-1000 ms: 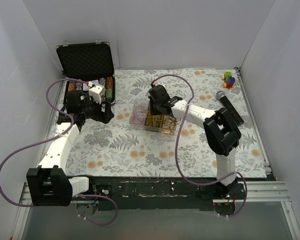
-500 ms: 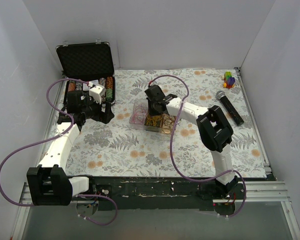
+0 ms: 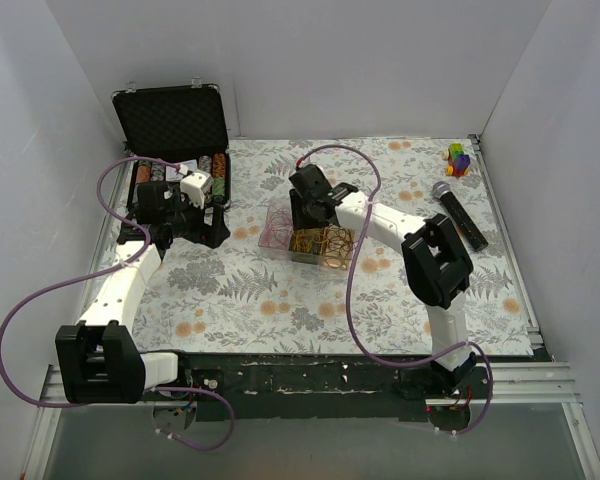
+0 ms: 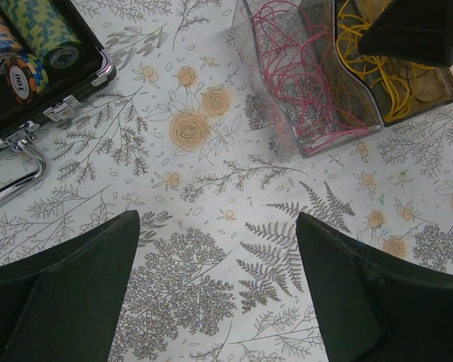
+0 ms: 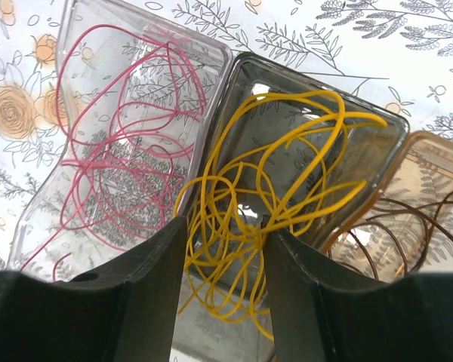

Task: Untangle the cables
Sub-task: Place the cable in the bin, then reset both arms

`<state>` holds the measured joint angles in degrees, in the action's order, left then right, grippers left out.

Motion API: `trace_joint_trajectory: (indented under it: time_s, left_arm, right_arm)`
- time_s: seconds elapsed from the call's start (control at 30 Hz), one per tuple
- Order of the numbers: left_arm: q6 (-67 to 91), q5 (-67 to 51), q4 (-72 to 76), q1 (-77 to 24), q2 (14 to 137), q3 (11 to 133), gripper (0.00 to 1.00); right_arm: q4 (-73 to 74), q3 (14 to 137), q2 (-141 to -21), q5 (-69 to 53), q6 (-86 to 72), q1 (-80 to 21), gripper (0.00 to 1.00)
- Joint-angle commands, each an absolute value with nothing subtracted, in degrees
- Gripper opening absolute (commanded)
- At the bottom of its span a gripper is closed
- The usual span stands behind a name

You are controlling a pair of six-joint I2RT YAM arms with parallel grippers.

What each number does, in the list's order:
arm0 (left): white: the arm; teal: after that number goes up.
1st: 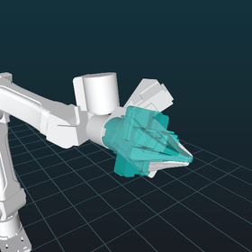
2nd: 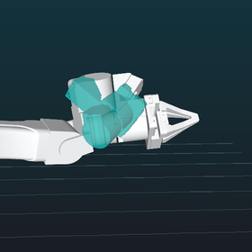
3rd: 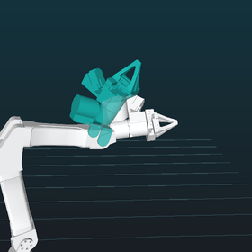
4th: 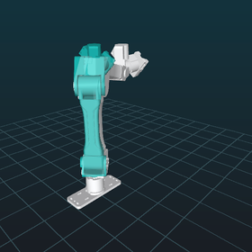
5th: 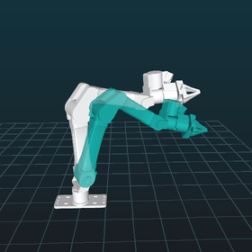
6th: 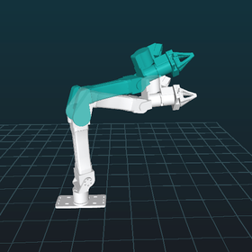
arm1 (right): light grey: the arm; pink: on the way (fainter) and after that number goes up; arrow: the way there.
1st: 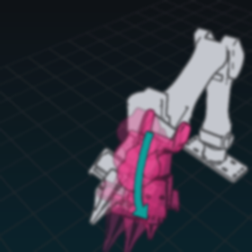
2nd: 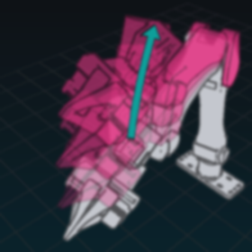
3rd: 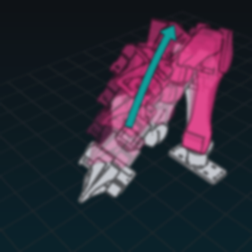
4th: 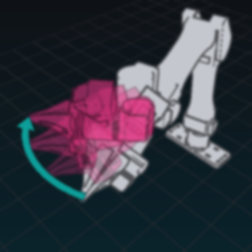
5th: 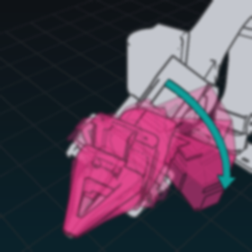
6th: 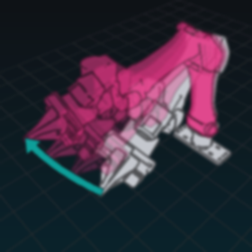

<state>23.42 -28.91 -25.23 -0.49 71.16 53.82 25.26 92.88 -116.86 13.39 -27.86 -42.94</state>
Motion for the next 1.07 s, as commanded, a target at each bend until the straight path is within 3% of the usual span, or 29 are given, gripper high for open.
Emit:
trace_joint_trajectory:
  time_s: [0.0,0.1,0.2,0.23,0.3,0.43,1.03]
  left_arm:
    - [23.73,-29.27,-24.70,-0.09,70.58,55.63,0.85]
    - [24.17,-29.36,-24.61,-0.09,70.66,55.99,0.87]
    - [24.52,-29.88,-24.43,-0.09,70.58,56.51,0.96]
    - [24.52,-30.06,-24.43,-0.09,70.58,56.69,0.98]
    - [25.31,-30.41,-24.69,-0.09,70.66,57.04,0.98]
    - [27.68,-30.50,-25.05,-0.09,70.75,57.13,0.98]
    - [41.83,-20.39,-19.43,-0.09,67.41,50.01,0.98]
  right_arm:
    - [27.51,95.27,-110.75,13.71,-26.90,-43.42,0.59]
    - [29.35,95.71,-108.38,13.80,-26.89,-43.51,0.61]
    - [30.06,95.19,-104.87,12.66,-26.55,-43.51,0.62]
    - [30.49,95.19,-103.90,11.79,-26.11,-43.51,0.70]
    - [32.16,95.36,-101.70,10.99,-25.58,-43.51,0.75]
    - [37.52,94.14,-98.18,11.42,-25.05,-43.42,0.76]
    - [29.01,59.34,-68.31,12.84,-24.35,-40.79,0.82]
